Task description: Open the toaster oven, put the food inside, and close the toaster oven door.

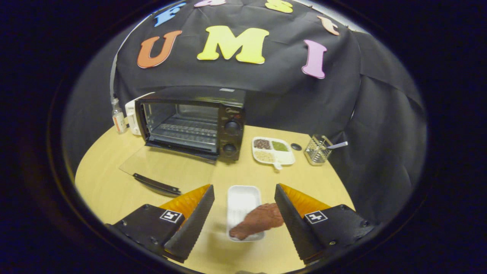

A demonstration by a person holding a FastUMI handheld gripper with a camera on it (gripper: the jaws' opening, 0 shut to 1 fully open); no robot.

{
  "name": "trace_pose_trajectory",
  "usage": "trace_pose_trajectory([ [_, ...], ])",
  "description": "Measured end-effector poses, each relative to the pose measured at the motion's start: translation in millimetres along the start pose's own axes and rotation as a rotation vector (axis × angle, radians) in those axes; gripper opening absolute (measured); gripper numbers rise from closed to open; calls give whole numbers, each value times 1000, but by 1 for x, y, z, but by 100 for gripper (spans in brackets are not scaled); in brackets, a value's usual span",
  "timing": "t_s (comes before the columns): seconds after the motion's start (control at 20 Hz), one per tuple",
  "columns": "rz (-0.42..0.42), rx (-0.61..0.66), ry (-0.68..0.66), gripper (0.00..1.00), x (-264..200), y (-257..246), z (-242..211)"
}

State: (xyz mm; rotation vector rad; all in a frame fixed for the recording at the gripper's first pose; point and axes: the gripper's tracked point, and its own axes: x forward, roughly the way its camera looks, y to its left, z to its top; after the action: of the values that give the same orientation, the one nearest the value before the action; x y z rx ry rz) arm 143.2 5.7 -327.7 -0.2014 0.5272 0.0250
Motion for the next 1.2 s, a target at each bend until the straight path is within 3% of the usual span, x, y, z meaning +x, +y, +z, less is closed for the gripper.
trace_pose_trajectory([
  [0.15, 51, 13, 35, 100, 14, -37, -14],
  [0.35, 271, 65, 150, 100, 35, -47, -42],
  [0.45, 371, 85, 213, 94, 43, -49, -54],
  [0.7, 593, 239, 365, 66, 39, -39, -71],
  [0.9, 713, 333, 429, 31, 32, -31, -68],
  [1.1, 780, 445, 441, 18, 21, -30, -61],
  [1.2, 771, 447, 425, 13, 20, -36, -58],
])
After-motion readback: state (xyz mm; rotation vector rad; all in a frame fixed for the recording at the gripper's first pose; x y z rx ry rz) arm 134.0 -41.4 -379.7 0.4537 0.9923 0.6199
